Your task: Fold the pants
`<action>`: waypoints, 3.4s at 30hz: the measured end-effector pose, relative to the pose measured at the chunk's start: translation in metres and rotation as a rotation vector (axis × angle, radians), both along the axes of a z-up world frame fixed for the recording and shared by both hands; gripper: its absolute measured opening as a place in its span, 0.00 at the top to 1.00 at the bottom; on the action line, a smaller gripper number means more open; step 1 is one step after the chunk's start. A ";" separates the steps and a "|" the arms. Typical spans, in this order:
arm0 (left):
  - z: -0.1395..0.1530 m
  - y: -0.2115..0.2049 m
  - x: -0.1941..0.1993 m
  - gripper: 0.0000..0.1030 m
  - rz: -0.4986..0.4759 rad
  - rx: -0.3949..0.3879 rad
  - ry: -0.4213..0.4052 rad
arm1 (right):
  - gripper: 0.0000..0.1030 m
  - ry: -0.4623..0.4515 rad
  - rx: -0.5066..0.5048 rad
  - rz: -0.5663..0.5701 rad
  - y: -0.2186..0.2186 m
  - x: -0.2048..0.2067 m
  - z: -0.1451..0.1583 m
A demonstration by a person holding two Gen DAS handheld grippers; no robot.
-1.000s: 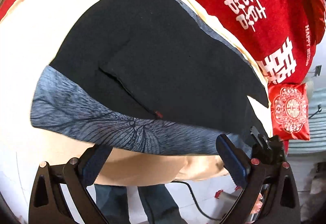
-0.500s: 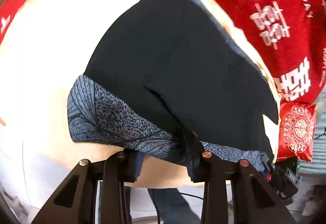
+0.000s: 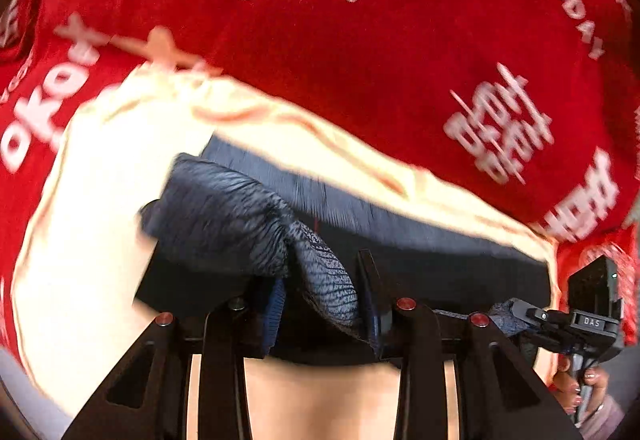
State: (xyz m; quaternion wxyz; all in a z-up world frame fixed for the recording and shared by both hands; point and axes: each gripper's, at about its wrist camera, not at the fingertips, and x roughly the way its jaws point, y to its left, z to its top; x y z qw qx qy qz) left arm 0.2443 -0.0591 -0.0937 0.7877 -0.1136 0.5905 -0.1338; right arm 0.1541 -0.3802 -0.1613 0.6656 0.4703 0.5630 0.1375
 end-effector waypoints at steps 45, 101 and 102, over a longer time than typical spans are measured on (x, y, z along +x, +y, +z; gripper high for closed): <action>-0.043 -0.114 -0.030 0.19 -0.169 0.374 0.082 | 0.37 -0.115 -0.393 0.221 -0.009 0.022 0.008; 0.007 -0.403 -0.237 0.72 -0.600 0.031 0.091 | 0.98 -0.103 -0.299 -0.144 -0.207 -0.274 0.073; 0.016 -0.411 -0.230 0.72 -0.597 0.040 0.050 | 0.98 -0.121 -0.308 -0.149 -0.224 -0.262 0.082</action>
